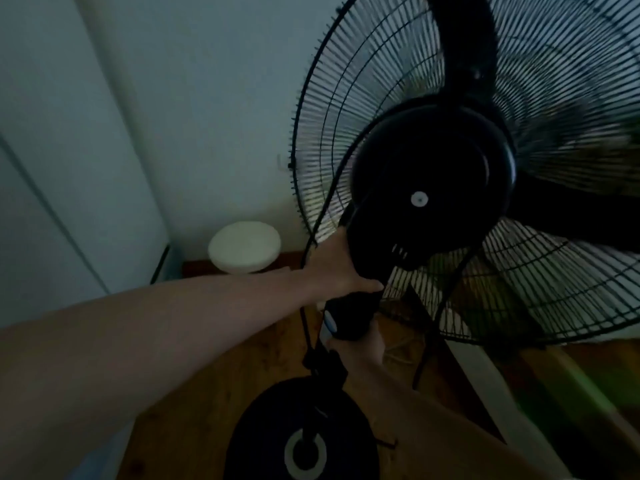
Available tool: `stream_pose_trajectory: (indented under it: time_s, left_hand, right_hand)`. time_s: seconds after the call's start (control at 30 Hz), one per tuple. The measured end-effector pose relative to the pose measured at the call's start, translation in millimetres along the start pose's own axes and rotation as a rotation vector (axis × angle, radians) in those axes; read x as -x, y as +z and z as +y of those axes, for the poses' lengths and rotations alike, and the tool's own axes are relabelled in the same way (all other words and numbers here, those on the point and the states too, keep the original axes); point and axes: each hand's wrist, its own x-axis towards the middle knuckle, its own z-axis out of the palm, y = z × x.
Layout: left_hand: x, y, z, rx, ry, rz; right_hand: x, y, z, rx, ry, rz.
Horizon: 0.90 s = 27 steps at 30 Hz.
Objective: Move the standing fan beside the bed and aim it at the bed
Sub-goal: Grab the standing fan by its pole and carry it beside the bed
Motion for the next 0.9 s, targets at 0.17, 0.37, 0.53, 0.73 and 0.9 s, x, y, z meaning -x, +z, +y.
stream_pose_trajectory:
  time_s: [0.17,0.37,0.53,0.73,0.9]
  left_hand:
    - [10,-15,-15,-0.061,0.066,0.059]
    - [27,-23,-32,-0.079,0.045,0.066]
    - [38,-22,-44,-0.036,0.023,0.071]
    - [54,-16,-46,0.029,-0.005,0.149]
    - [70,-9,-37,0.119,-0.119,0.217]
  right_hand:
    - [-2,24,-1,0.068,-0.010,0.022]
    - [3,42,-1,0.052,0.015,0.024]
    - [11,50,1,0.116,0.006,0.015]
    - [21,51,6,0.114,-0.009,0.009]
    - [33,41,4,0.146,-0.069,-0.103]
